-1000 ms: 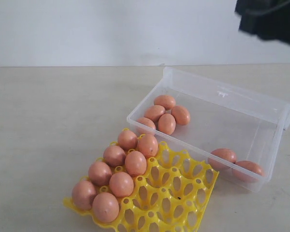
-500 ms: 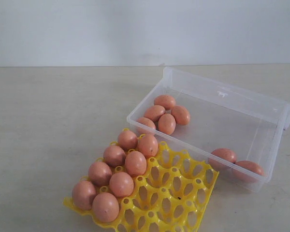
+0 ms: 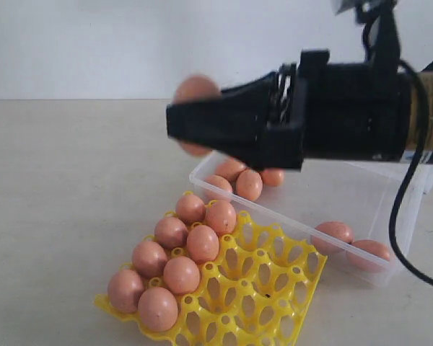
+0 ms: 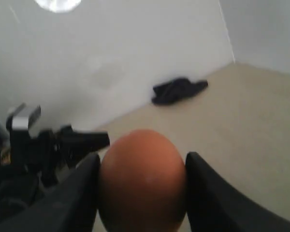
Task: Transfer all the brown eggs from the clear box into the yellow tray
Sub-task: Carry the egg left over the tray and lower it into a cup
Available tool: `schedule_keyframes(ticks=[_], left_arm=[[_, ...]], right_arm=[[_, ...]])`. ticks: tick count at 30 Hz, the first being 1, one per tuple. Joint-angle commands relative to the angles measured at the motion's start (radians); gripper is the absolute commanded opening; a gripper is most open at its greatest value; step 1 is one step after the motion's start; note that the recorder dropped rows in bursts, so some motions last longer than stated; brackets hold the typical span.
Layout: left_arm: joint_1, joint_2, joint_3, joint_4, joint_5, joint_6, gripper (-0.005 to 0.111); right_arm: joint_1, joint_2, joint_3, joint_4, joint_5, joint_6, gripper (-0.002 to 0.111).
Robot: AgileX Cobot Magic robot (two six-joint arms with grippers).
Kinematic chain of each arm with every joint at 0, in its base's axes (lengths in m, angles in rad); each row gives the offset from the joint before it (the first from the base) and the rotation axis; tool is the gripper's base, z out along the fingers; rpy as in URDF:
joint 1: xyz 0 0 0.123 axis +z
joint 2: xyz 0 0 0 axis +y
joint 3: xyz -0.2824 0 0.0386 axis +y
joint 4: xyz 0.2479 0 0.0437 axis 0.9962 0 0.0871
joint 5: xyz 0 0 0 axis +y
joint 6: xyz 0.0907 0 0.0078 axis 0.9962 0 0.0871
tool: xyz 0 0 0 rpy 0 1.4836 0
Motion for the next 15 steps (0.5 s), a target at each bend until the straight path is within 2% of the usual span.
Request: schedule_keyframes(ticks=[1,4,7,9,15], left_arm=[[-0.005,-0.003,0.004,0.003,-0.004,0.000,0.004],[-0.005,-0.003,0.004,0.003,-0.004,0.000,0.004],[-0.005,-0.003,0.004,0.003,-0.004,0.000,0.004],[-0.005,-0.003,0.004,0.003,-0.004,0.000,0.004],[-0.005,-0.003,0.004,0.003,-0.004,0.000,0.004]], right_arm=[[-0.001,0.065,-0.005,-0.251,-0.040,0.088,0.000],[0.008,0.123,-0.005,-0.332,-0.114,0.135,0.000],[0.058,0.184,-0.003,-0.334,-0.143,0.129,0.000],[0.108,0.216,-0.003,-0.328,-0.099,0.110,0.000],[0.242,0.278,-0.003,-0.293,0.178,0.103,0.000]])
